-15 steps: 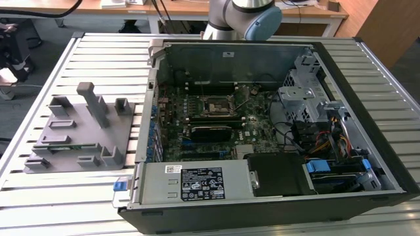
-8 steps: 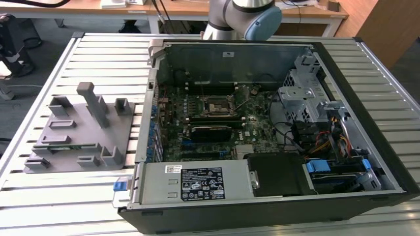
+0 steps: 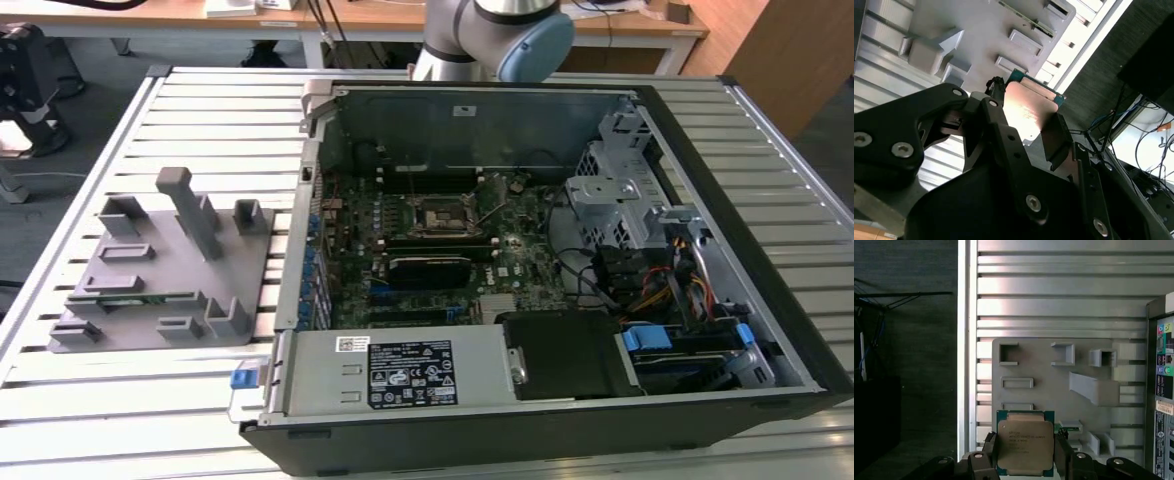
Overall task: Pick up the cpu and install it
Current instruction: 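Pick up the cpu and move it towards the insertion slot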
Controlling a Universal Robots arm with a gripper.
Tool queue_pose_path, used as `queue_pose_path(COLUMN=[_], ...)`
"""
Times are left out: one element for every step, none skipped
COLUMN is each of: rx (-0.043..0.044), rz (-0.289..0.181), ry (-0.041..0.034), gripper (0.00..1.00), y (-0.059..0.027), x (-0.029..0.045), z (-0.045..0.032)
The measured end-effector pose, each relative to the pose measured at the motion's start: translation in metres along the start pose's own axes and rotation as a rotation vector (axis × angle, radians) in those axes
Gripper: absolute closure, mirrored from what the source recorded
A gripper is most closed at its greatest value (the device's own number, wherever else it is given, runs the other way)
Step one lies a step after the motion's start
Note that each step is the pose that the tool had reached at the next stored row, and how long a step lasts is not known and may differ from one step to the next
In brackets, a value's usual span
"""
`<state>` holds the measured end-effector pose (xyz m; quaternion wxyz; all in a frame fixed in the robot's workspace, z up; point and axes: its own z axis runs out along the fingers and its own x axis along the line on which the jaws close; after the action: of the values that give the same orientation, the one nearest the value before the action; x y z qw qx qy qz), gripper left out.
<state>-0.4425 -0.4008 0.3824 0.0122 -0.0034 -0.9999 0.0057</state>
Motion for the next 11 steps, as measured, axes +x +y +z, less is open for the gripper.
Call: queue_pose_path(rx=[-0.0002, -0.0003, -0.0005, -0.0005, -0.0006, -0.0007, -0.0007, -0.0008, -0.0008, -0.0008, -0.0008], rz=[0.000, 0.000, 0.000, 0.000, 0.000, 0.000, 0.000, 0.000, 0.000, 0.000, 0.000], ry=[-0.0001, -0.0001, -0.0001, -0.0001, -0.0002, -0.0002, -0.0001, -0.0001, 0.0000, -0.0001, -0.0002], gripper=[0.46, 0.46, 0.46, 0.46, 0.46, 0.46, 0.46, 0.46, 0.46, 0.46, 0.46], y=[0.0000, 0.0000, 0.0001, 0.0001, 0.0002, 0.0002, 0.0002, 0.0002, 0.0002, 0.0002, 0.0002], x=[-0.0031, -0.0062, -0.0096, -0.0136, -0.0174, -0.0208, -0.0239, -0.0267, -0.0297, -0.0326, -0.0350], z=[0.0000, -0.0001, -0.0002, -0.0003, -0.0004, -0.0004, -0.0005, -0.0006, -0.0007, -0.0007, -0.0008])
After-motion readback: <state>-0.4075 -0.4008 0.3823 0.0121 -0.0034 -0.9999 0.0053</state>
